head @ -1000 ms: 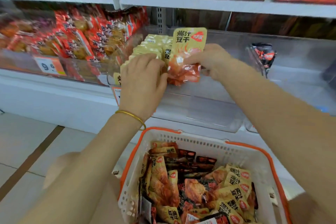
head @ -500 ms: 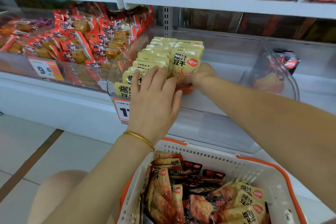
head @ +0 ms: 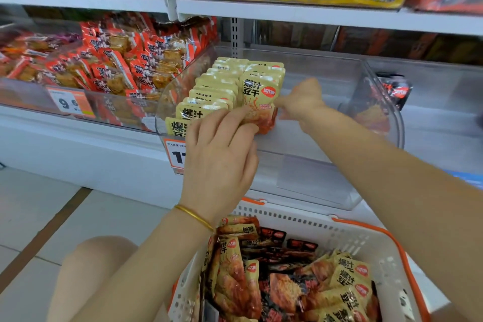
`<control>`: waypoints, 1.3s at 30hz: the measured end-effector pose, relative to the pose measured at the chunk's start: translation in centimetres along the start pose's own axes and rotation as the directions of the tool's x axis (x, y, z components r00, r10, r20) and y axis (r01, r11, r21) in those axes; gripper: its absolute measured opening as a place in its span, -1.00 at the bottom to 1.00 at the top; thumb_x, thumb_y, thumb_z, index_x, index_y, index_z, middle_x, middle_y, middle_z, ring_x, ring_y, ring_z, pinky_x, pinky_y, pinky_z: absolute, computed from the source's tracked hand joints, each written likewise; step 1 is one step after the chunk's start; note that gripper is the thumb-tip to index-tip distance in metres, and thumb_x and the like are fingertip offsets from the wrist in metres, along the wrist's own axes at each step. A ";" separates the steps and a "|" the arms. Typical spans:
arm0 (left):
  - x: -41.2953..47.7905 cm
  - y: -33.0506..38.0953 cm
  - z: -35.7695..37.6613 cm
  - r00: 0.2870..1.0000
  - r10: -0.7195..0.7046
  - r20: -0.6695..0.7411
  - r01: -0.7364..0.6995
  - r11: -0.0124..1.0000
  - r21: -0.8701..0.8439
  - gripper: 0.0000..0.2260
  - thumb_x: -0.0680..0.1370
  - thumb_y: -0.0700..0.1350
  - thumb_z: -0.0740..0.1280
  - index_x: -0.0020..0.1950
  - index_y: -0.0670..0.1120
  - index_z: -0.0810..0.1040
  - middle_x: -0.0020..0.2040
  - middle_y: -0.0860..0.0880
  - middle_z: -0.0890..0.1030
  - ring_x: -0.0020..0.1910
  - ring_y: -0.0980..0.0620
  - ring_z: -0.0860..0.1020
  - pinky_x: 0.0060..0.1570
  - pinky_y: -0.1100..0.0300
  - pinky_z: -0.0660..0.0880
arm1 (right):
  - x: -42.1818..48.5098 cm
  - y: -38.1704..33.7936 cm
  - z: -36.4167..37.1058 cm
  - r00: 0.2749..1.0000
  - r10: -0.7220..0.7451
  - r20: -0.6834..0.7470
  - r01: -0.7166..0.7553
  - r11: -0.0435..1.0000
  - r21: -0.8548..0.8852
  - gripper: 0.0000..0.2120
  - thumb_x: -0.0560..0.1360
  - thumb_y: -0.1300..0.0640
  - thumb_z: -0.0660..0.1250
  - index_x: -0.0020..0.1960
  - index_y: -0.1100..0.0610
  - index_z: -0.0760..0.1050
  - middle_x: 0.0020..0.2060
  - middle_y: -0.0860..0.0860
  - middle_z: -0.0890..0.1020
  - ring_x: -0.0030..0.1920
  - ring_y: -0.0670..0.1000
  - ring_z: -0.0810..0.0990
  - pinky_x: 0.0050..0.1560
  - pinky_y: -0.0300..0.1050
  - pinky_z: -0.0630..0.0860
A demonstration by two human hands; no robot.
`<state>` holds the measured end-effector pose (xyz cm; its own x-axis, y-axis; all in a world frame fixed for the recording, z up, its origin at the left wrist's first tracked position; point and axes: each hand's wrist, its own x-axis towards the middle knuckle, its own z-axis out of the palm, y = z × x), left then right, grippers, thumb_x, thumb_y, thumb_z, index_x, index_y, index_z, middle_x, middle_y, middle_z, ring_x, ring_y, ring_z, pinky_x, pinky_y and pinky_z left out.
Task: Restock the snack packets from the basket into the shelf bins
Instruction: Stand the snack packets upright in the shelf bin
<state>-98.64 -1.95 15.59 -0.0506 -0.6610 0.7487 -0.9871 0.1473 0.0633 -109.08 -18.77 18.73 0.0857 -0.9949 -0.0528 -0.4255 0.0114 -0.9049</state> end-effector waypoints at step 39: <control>-9.9 -0.1 7.4 0.351 -0.037 0.936 0.138 0.990 -0.012 -0.76 0.60 -0.07 0.16 0.22 -0.07 0.47 0.14 -0.07 0.49 0.16 -0.08 0.41 0.15 -0.06 0.43 | -16.0 28.8 8.0 0.688 0.427 0.586 -0.320 0.904 -0.283 -0.56 0.51 0.42 0.17 0.36 0.21 0.41 0.00 0.06 0.57 -0.12 -0.04 0.53 -0.18 -0.36 0.41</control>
<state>-99.18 -0.83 3.28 -0.1232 -0.9261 -0.3567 -0.9827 0.0638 0.1738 -115.46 -1.74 -9.88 0.4054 -0.6213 -0.6705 -0.6674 0.3001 -0.6816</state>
